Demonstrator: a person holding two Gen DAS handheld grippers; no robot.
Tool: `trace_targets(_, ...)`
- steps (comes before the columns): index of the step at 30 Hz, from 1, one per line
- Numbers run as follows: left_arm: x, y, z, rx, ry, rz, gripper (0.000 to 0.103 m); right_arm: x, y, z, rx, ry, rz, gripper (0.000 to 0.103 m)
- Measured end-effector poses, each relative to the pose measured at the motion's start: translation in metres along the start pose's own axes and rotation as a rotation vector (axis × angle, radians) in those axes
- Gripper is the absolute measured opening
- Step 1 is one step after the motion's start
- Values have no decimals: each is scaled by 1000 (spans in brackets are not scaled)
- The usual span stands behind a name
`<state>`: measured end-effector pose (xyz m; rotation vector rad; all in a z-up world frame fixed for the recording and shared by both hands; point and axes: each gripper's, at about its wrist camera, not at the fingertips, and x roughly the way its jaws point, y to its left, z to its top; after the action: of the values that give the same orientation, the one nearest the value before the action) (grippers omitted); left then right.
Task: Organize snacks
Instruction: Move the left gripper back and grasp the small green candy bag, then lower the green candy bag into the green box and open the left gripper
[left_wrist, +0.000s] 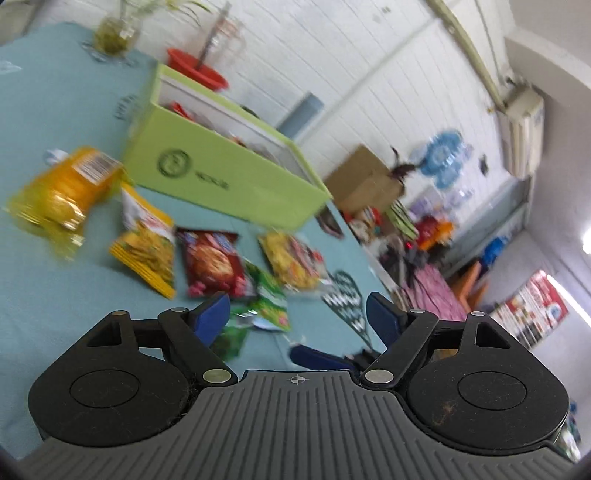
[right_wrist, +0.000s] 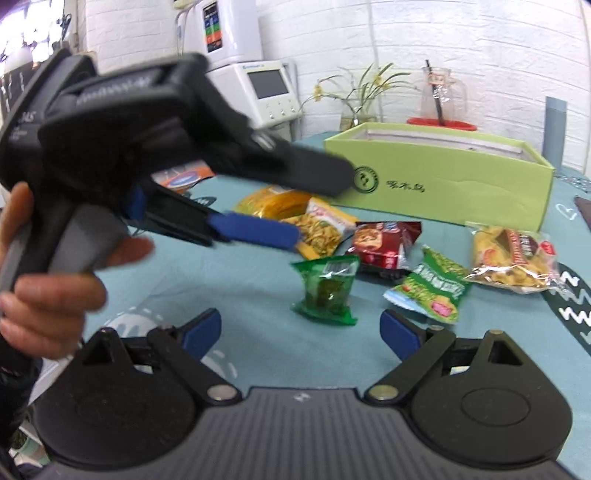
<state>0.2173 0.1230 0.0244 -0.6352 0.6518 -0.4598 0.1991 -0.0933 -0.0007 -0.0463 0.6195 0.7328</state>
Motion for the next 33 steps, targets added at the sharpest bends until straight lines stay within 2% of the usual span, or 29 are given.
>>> trace_targets(5,2,23,2,-65,21,73,68,20,-1,7,27,11,9,92)
trace_targets(11,27,29,1,-30,76,105,66,44,2,19,-17,48,-23,88)
trace_targets(13,34,32,-1,-19,104,119,63,52,1,18,-6,72,-6,82)
trace_targets(14,38,34,-2,-10,117,131,58,57,0,17,5,78,8,81)
trace_targets(15,40,36,-4,-3,129,142,47,57,1,14,-7,66,-1,79)
trace_targets(16,42,36,-7,16,128,145,40,58,3,13,-25,65,-13,71)
trace_targets(17,44,35,-8,45,138,160,19,58,4,12,-34,67,-20,59)
trace_targets(18,44,32,-10,82,133,191,12,58,3,12,-29,70,-15,55)
trace_targets(20,41,27,-10,105,131,202,8,54,0,14,-1,72,6,50)
trace_targets(23,30,20,-3,99,106,164,8,43,0,22,-1,34,18,50)
trace_targets(26,23,7,18,116,57,132,8,31,3,40,-30,-29,18,52)
trace_targets(30,32,-10,64,181,-5,133,9,47,-14,88,-86,-96,-1,53)
trace_targets(33,56,-15,108,230,-32,150,12,69,-31,124,-97,-113,-8,56)
